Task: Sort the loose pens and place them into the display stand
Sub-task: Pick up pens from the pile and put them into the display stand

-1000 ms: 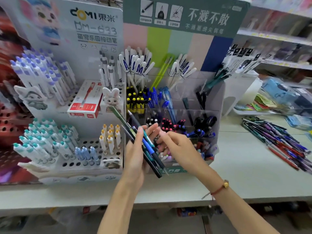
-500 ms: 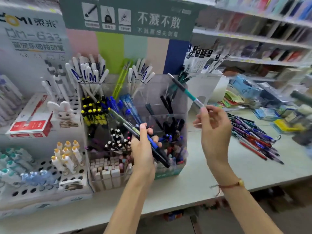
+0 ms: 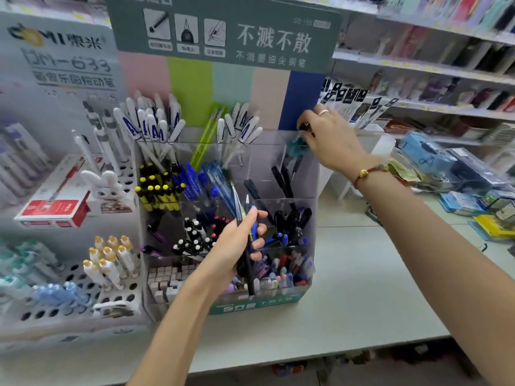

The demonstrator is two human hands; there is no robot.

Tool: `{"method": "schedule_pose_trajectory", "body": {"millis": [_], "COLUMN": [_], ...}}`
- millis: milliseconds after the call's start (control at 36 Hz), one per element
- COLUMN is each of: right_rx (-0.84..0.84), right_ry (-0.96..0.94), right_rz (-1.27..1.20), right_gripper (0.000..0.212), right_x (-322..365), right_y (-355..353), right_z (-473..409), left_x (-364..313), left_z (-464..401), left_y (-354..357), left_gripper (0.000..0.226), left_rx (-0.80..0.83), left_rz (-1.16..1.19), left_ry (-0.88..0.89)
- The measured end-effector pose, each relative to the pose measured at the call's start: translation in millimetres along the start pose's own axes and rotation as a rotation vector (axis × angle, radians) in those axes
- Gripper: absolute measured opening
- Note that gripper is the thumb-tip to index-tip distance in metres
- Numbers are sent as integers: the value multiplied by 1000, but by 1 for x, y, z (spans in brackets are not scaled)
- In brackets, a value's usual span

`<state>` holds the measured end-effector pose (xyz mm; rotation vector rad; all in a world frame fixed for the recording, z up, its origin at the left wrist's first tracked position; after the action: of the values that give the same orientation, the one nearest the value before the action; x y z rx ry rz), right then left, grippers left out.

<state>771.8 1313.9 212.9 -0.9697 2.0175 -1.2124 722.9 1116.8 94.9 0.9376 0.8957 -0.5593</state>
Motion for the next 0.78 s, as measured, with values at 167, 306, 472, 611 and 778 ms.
{"method": "schedule_pose_trajectory", "body": {"millis": [167, 306, 472, 611, 778], "right_rx": [-29, -288, 535, 255, -70], "right_ry": [76, 173, 459, 554, 798], "right_rz": [-7, -424, -1205, -1461, -1660], "right_gripper": [30, 22, 25, 17, 13], "right_x": [2, 38, 68, 54, 36], "right_y": [14, 6, 23, 29, 32], "right_z": [4, 47, 82, 92, 103], "left_x": [-4, -5, -3, -1, 4], "left_z": [7, 9, 11, 8, 9], "left_y": [1, 2, 11, 8, -17], "left_gripper": [24, 26, 25, 29, 24], "left_rx": [113, 199, 378, 231, -69], "left_rz": [83, 33, -116, -133, -71], "left_ry": [-31, -32, -122, -105, 63]}}
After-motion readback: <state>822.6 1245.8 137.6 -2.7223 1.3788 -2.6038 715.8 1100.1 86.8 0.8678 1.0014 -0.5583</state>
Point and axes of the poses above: each hand's wrist, its own z-axis away from the middle knuckle, its own y-axis out of the palm, x = y × z, the point moved 2 cm from there along -z, towards the middle knuckle, and after that the axes turned 3 degrees about z, right-handed, at the moved point
